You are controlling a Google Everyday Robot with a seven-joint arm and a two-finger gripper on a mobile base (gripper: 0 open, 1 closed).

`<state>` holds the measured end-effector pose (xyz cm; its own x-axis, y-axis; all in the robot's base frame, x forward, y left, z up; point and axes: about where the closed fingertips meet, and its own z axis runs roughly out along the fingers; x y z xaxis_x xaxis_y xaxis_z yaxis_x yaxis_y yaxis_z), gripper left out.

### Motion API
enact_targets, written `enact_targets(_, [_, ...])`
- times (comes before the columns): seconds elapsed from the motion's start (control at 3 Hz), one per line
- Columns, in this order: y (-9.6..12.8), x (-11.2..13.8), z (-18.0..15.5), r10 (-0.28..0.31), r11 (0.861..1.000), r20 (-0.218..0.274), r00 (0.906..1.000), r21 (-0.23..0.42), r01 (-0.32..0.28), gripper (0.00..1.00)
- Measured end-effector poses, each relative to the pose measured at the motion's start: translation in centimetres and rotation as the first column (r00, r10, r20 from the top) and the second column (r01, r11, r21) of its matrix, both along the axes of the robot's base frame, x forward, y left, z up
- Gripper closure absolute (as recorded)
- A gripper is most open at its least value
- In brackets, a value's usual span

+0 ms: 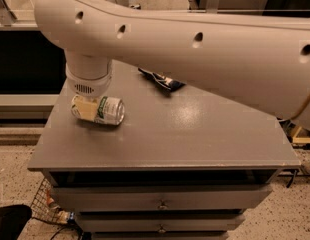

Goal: Knock 7up can over

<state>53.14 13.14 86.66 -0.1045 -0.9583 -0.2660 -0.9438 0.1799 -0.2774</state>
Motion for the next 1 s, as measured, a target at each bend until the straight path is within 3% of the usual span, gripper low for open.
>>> enact_targets(0.67, [0.0, -0.07, 0.02, 0.001, 1.0, 0.001, 1.0, -0.001, -0.001, 0.15])
enact_targets(1.0, [0.0, -0.1, 0.03, 0.002, 1.0, 0.001, 1.0, -0.001, -0.002, 0.0])
